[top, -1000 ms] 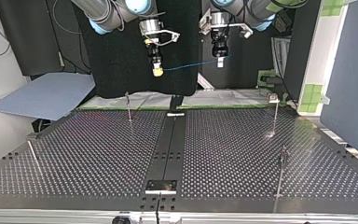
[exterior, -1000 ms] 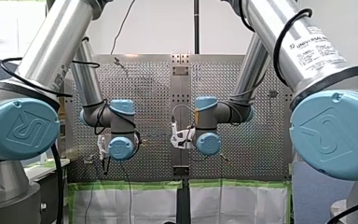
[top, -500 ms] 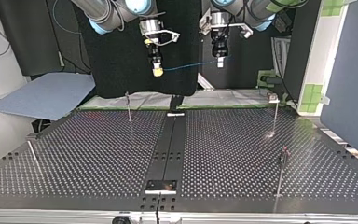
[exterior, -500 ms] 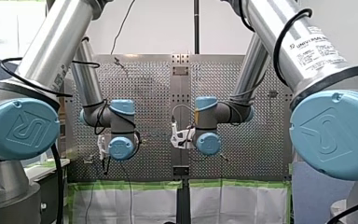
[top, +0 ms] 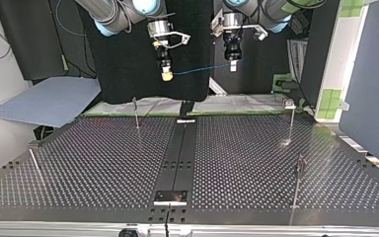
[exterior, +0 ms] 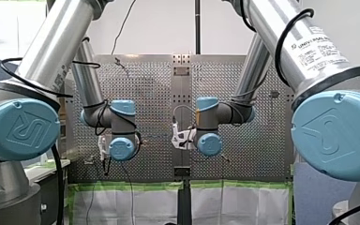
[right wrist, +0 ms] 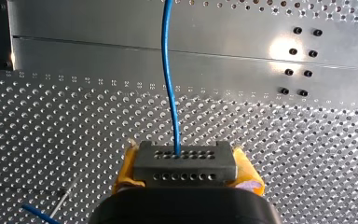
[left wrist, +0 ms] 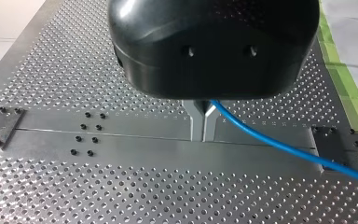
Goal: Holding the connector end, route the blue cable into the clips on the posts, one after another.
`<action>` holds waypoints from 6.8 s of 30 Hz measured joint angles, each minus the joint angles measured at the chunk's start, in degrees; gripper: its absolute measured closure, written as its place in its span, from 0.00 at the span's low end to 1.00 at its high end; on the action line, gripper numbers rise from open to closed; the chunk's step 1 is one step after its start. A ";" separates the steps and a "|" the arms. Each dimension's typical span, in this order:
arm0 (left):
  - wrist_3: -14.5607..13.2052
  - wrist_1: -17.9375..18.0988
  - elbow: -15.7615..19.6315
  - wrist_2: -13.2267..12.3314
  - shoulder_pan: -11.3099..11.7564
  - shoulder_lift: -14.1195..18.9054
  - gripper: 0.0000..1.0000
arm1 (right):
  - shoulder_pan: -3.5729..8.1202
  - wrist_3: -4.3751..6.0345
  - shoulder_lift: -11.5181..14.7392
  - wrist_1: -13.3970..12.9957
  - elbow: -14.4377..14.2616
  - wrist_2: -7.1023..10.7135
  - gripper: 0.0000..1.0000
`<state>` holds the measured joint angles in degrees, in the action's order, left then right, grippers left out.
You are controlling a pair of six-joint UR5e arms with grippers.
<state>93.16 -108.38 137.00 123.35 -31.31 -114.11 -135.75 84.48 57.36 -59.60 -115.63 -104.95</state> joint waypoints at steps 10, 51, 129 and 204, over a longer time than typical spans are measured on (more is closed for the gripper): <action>0.00 0.00 0.00 0.00 0.00 0.00 1.00 | 0.00 0.00 0.00 0.00 0.00 0.00 1.00; 0.00 0.00 0.00 0.00 0.00 0.00 1.00 | 0.00 0.00 0.00 0.00 0.00 0.00 1.00; 0.06 -3.90 0.12 0.21 -0.30 -0.67 1.00 | -1.05 -0.44 -6.06 2.29 0.35 -0.18 1.00; 3.63 -45.53 -18.54 -6.10 16.75 33.95 1.00 | -0.29 9.73 14.82 29.54 25.27 18.01 1.00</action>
<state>96.79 -153.91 118.46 117.25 -14.56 -80.16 -136.04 94.21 72.19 -30.06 -90.36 -86.94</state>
